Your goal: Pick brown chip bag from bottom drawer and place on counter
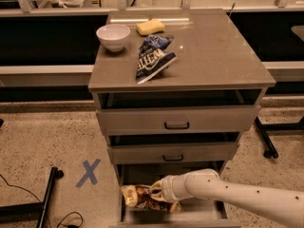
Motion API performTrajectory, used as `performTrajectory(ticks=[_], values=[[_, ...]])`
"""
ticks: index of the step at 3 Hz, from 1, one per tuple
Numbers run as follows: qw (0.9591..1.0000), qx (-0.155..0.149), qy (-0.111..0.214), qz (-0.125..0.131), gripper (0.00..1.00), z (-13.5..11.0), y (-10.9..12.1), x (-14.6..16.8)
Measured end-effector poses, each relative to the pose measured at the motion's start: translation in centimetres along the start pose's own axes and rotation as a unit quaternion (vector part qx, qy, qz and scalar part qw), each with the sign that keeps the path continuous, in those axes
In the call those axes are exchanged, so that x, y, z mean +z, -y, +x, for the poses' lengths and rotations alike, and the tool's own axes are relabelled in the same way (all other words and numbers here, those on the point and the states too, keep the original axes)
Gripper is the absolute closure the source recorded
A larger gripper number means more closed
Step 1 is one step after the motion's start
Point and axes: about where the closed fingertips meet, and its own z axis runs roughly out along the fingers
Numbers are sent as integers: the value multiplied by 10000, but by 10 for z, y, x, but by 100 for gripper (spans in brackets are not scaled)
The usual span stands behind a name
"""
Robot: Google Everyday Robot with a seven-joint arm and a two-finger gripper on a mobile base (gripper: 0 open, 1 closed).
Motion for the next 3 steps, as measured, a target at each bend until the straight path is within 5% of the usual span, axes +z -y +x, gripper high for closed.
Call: performTrajectory(ticks=[1,2,3], values=[[9995,-281,-48,109,100,-30,26,-56],[9986,-380,250,284,100,-35,60,-112],[9973,-668,275,101,100,-31,58,-123]])
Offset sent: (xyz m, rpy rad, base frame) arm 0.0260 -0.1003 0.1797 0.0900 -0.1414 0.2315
